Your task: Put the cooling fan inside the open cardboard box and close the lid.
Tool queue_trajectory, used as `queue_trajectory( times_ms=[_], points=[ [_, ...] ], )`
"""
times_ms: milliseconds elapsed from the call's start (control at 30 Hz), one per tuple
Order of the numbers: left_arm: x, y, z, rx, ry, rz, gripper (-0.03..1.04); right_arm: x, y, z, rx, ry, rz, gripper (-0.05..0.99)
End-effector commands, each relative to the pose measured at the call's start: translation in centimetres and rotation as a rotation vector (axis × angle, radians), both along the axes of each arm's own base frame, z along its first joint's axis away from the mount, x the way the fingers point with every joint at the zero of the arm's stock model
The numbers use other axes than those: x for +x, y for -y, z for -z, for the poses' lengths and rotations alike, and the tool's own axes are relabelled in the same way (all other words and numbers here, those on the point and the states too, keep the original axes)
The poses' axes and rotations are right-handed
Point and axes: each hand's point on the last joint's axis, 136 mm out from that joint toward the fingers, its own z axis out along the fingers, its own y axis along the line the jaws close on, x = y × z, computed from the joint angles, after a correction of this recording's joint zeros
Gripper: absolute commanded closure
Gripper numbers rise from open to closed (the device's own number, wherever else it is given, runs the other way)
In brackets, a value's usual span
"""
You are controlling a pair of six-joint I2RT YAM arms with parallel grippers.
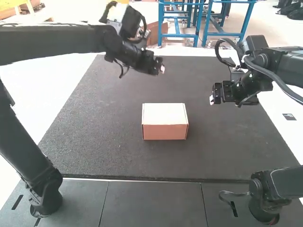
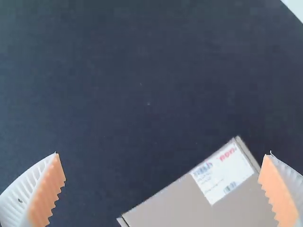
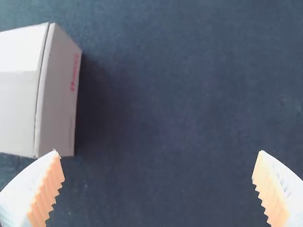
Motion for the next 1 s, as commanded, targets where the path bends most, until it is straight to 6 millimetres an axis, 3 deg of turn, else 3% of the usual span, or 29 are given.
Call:
queue_trajectory(
  times_ms=[0,200,433,600,867,967],
  points=[
    [1.2,-2.3,-2.4,-0.015,0.049,-0.054,0.04,1.8,-0.5,-3.6,0.044,0.116,0.000,0.02],
    [1.7,-5.7,-4.6,-0.060,0.127,-0.124,0.04,3.9,-1.3,-6.8,0.092,0.272,-0.033,0.02],
    [0.1,-7.2,-5.9,-0.137,0.269,-0.143,0.04,5.5,-2.0,-10.2,0.155,0.471,-0.049,0.02],
    [-2.2,-8.4,-7.3,-0.198,0.390,-0.147,0.04,6.0,-1.1,-10.8,0.167,0.566,-0.024,0.02],
    [-5.1,-12.0,-7.7,-0.278,0.579,-0.261,0.04,5.9,0.5,-10.9,0.195,0.703,0.021,0.02],
    [-6.3,-13.2,-7.0,-0.292,0.627,-0.289,0.04,5.5,0.5,-11.1,0.215,0.760,0.012,0.02]
  ],
)
